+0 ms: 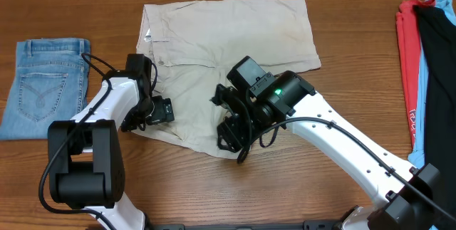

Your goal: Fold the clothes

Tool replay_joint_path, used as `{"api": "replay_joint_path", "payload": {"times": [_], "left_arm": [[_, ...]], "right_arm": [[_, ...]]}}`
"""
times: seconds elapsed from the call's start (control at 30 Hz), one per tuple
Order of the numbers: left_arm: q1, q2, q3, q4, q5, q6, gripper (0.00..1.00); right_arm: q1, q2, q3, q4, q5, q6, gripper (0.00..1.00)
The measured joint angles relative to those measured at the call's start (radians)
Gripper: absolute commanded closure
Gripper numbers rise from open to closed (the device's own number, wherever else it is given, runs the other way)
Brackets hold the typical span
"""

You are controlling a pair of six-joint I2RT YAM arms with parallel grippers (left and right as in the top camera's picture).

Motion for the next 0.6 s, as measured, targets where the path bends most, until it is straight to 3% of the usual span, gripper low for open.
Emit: {"api": "replay_joint_path", "payload": {"times": [0.27, 0.6], "left_arm": [[0.0, 0.001, 0.001, 0.0, 0.0, 0.0, 0.03], [0.0, 0.001, 0.001, -0.001, 0.0, 0.0, 0.03]], "right_arm": [[-0.062, 0.0, -0.001, 0.012, 0.345, 0.089, 0.35], [-0.099, 0.003, -0.086, 0.157, 0.252, 0.014, 0.32]]}}
